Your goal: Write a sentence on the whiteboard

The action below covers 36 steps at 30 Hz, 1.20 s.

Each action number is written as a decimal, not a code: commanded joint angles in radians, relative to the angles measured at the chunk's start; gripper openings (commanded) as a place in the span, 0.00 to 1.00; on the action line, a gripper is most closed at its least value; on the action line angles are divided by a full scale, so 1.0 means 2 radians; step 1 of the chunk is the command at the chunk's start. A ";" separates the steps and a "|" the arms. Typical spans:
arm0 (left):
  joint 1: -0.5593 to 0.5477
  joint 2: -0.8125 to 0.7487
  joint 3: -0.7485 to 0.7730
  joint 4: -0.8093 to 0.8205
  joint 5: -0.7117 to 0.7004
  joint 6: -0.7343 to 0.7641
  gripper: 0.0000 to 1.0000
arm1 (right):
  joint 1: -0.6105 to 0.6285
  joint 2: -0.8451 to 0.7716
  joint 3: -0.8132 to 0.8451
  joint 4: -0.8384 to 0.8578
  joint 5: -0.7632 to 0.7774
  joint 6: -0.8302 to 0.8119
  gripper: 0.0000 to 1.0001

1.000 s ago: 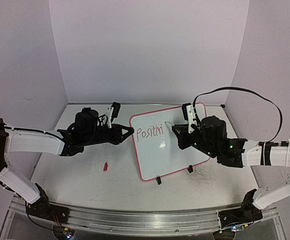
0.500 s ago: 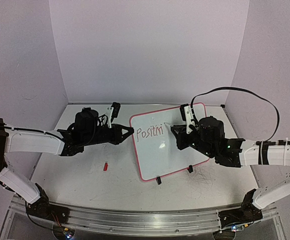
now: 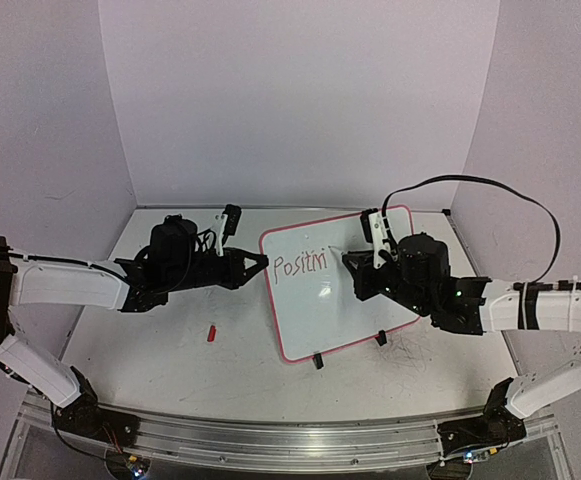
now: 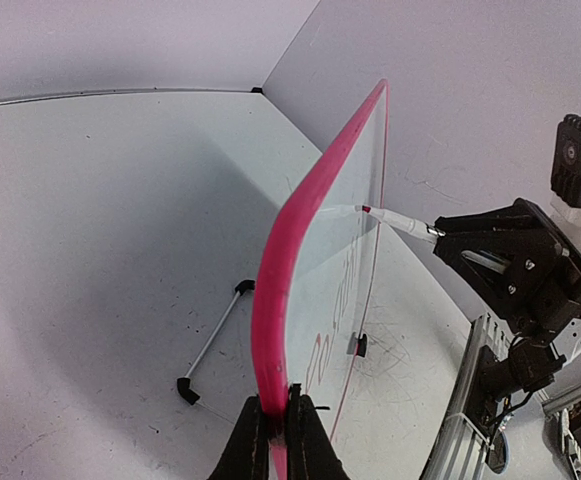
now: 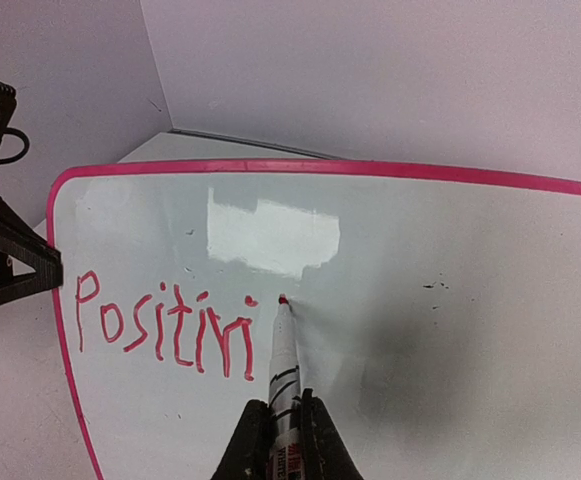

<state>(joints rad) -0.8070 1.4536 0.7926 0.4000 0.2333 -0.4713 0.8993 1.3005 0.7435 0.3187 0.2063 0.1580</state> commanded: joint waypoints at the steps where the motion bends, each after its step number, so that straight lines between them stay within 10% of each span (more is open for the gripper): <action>1: 0.003 -0.016 0.013 0.002 -0.013 0.019 0.00 | 0.002 -0.013 -0.009 -0.012 0.000 0.009 0.00; 36: 0.003 -0.016 0.014 0.000 -0.014 0.020 0.00 | 0.014 -0.055 -0.030 -0.010 0.009 0.021 0.00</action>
<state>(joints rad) -0.8070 1.4536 0.7927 0.4000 0.2337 -0.4709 0.9264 1.2397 0.6712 0.2606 0.2229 0.2078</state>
